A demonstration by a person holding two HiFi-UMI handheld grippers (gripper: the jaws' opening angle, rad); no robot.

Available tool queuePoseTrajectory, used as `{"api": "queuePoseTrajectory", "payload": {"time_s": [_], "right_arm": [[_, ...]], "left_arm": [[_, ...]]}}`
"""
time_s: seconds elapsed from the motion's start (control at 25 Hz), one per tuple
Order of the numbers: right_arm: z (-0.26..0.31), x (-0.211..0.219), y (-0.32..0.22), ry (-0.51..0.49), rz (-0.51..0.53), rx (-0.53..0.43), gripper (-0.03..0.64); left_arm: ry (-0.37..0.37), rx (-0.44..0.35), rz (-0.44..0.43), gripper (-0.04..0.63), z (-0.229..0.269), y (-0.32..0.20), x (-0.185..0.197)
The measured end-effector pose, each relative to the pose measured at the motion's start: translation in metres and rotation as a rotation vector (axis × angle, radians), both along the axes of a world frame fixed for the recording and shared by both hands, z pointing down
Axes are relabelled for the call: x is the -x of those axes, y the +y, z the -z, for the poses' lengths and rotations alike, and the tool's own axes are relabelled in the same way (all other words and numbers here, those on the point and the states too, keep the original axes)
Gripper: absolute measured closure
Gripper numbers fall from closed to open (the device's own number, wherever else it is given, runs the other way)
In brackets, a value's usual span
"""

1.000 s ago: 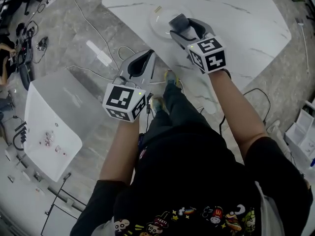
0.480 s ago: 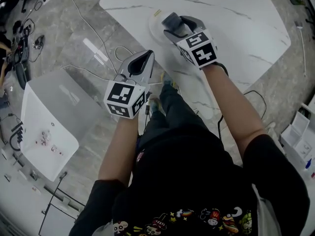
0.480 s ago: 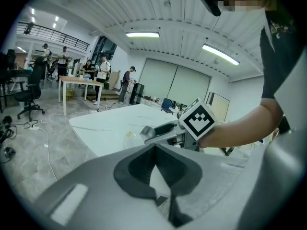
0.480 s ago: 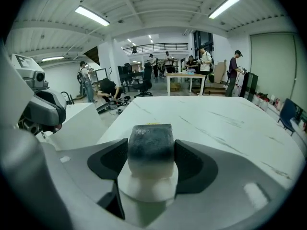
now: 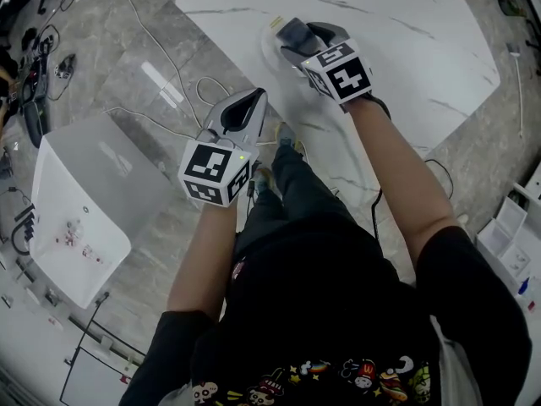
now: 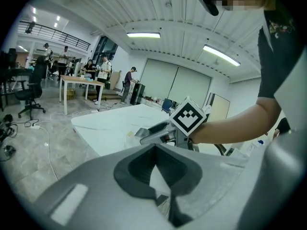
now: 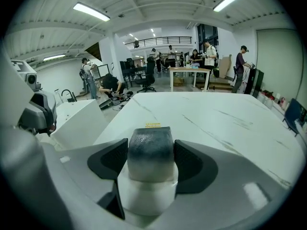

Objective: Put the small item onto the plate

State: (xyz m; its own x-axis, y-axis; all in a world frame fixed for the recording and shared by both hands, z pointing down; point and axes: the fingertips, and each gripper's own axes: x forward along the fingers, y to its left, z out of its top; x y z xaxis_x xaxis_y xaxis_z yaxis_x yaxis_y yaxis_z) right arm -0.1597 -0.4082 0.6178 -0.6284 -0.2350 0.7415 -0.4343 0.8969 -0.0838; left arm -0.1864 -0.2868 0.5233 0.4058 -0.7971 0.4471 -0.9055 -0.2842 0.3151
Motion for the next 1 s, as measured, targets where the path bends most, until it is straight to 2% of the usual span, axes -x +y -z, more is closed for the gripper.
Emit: {"api": "queuePoseTrajectory", "payload": {"time_s": [0.36, 0.72, 0.84, 1.0], "right_arm": [[-0.007, 0.004, 0.0, 0.06, 0.041, 0.029, 0.285], [-0.009, 0.006, 0.003, 0.071, 0.045, 0.025, 0.268], [-0.002, 0.004, 0.0, 0.033, 0.014, 0.013, 0.246], [0.03, -0.003, -0.006, -0.108, -0.069, 0.042, 0.266]], "left_arm": [[0.003, -0.003, 0.009, 0.594, 0.004, -0.001, 0.005], [-0.014, 0.002, 0.008, 0.594, 0.008, 0.001, 0.008], [-0.022, -0.002, 0.003, 0.594, 0.01, 0.0, 0.007], [-0.036, -0.01, -0.001, 0.594, 0.016, -0.003, 0.009]]}}
